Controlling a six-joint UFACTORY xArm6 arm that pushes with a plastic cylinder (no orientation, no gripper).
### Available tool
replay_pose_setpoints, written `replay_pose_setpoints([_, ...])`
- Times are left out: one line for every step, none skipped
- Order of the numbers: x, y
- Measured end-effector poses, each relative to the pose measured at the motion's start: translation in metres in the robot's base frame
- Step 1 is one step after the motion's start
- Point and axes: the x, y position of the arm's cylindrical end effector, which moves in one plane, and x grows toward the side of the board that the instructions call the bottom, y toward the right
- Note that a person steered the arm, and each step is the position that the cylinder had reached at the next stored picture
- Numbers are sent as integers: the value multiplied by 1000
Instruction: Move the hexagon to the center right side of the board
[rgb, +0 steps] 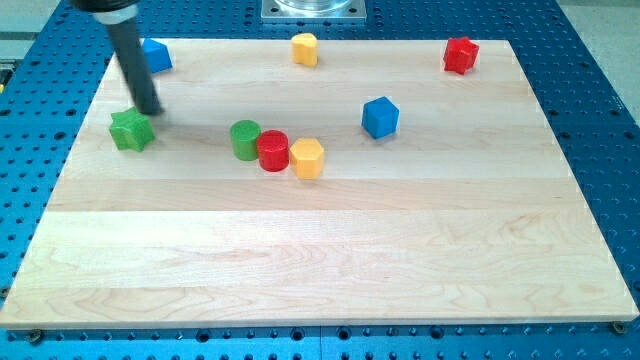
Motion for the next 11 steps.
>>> replay_pose_setpoints([33, 0])
replay_pose_setpoints([36, 12])
replay_pose_setpoints([8, 38])
replay_pose_setpoints([47, 85])
replay_pose_setpoints([79, 101])
replay_pose_setpoints([109, 152])
replay_pose_setpoints([108, 200])
replay_pose_setpoints([93, 238])
replay_pose_setpoints([69, 243])
replay_pose_setpoints([55, 269])
replay_pose_setpoints([59, 349])
